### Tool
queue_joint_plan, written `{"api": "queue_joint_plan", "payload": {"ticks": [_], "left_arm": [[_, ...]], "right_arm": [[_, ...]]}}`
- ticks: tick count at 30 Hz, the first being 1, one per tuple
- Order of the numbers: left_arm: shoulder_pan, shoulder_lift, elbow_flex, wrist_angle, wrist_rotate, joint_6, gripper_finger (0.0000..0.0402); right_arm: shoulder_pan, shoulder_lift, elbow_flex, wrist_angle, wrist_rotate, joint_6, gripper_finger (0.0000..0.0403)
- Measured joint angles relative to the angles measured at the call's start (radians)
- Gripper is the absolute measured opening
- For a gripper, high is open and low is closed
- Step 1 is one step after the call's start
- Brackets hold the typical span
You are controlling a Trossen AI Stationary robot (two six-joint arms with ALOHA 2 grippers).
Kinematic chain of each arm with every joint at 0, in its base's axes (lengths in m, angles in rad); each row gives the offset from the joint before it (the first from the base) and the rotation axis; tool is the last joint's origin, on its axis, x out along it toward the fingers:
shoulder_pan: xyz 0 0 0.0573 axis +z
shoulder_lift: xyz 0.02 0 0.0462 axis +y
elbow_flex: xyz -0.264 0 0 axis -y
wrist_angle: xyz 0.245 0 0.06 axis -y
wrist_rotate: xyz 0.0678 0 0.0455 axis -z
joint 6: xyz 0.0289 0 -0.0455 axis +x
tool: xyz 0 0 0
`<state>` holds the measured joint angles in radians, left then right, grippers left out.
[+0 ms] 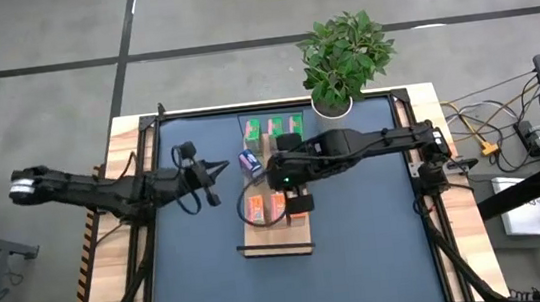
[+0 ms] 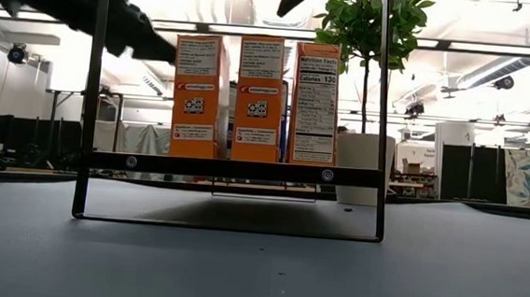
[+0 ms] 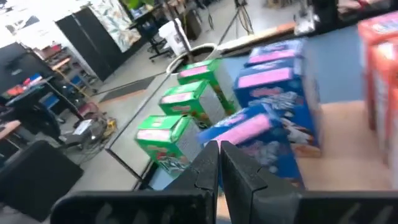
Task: Stack cereal on shelf
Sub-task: Put the blue cereal box on the shelf aligned with the other blue cereal boxes
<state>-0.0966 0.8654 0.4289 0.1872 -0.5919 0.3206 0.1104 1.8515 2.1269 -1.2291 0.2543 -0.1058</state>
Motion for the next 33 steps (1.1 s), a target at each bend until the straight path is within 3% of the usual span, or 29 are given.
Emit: {"api": "queue_joint_plan", "payload": {"ticks": [5,10,18,33], "left_arm": [[0.149,0.016,-0.068,0.199,0.124,0.005,0.0000],[0.231,0.067,-0.084,0.324,0.270,0.004,0.0000],[0.265,0.219,-0.081,0.455,0.265,0.015,0.0000],[0.287,0.430,0.040,0.464,0.261,0.047,0.0000]], "right_arm": [[0.024,0.000,-0.016,-0.052,0.000,0.037,0.0014],[0.043,-0.028,-0.068,-0.058,0.007,0.062,0.0009],[0.047,-0.133,-0.224,0.048,0.010,0.093,0.0009],[0.047,-0.295,-0.469,0.199,0.009,0.140,0.0009]]}}
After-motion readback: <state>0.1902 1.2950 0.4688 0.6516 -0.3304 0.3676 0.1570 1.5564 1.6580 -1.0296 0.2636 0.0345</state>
